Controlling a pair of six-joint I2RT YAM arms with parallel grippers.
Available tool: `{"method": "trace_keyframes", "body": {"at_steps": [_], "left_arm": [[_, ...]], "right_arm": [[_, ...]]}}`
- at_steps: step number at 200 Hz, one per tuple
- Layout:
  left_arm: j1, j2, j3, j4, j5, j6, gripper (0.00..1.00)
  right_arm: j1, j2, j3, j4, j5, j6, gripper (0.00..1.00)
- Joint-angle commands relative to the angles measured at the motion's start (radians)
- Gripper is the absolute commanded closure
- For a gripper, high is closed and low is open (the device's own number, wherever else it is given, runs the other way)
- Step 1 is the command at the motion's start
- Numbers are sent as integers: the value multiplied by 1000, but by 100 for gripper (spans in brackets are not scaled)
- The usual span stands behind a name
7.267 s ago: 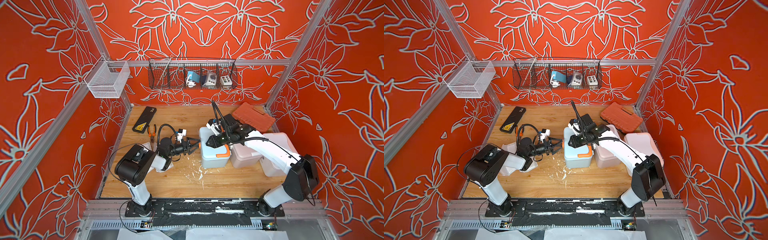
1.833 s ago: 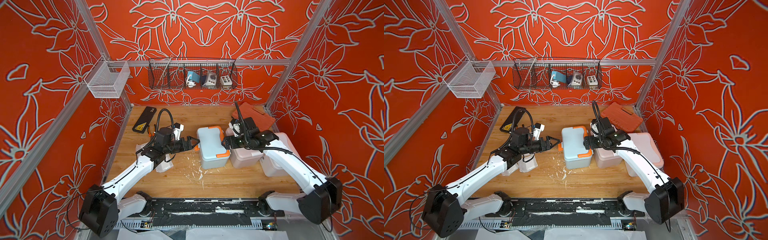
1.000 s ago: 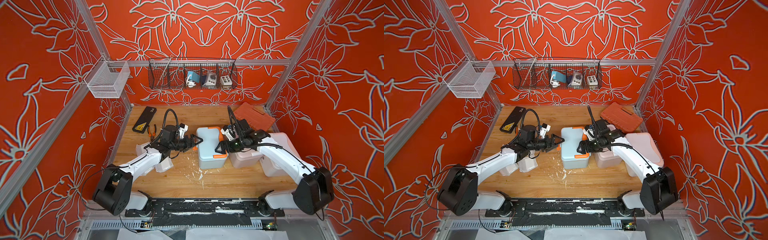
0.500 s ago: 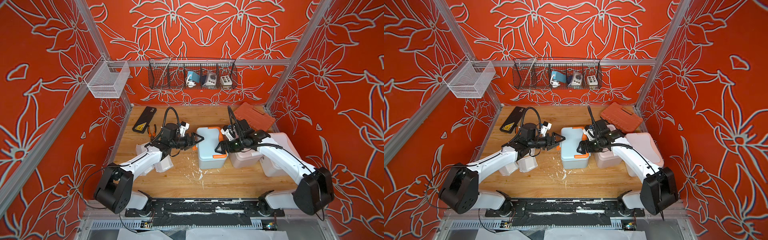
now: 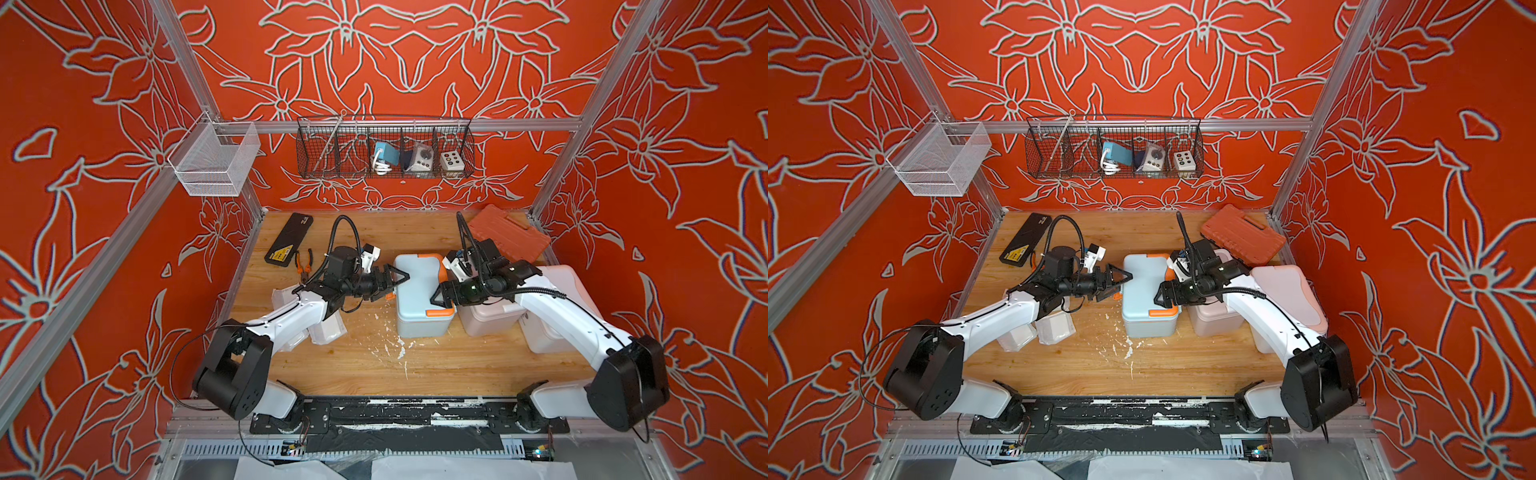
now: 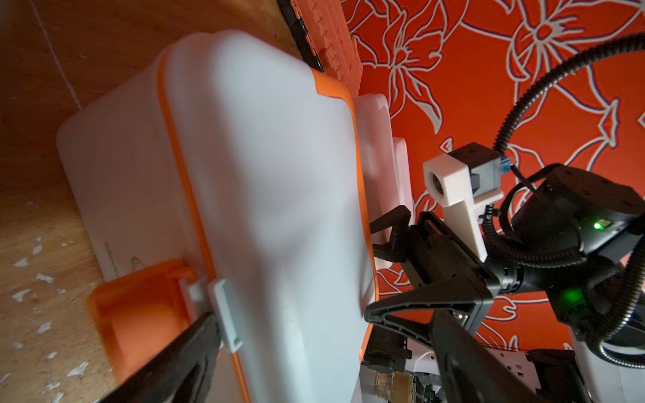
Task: Open first aid kits and take out gauze
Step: Open the lid of the first aid kit.
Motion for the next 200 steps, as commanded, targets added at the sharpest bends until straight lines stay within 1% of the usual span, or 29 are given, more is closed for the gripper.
{"method": "trace_keyframes", "body": {"at_steps": [1,51,63,71,82,97,112,130,147,173,200], "left_arm": [[-10,16,5,87,78,-73,7],[-10,-29,7,189,127,-161,6],[-10,-36,10,196,132,-172,6],[-10,-42,12,196,132,-176,6],[-10,-50,15,193,131,-177,6],[-10,-64,21,186,125,-180,6],[-12,-76,35,170,119,-176,6],[-14,-83,63,152,113,-171,6],[-29,-80,102,133,104,-164,6],[-75,-48,193,83,83,-139,6],[-135,-8,301,15,45,-98,6]], "right_arm": [[3,-12,-14,15,-40,2,15],[9,-22,-12,46,-98,17,15],[12,-22,-11,46,-93,19,15],[11,-28,-7,34,-67,20,15],[10,-42,3,6,17,26,15],[11,-74,25,-45,135,32,11],[11,-121,42,-65,211,40,8],[8,-185,46,-59,257,50,6],[9,-237,44,-48,277,58,5],[7,-301,40,-43,315,69,5],[7,-353,37,-44,328,71,5]]}}
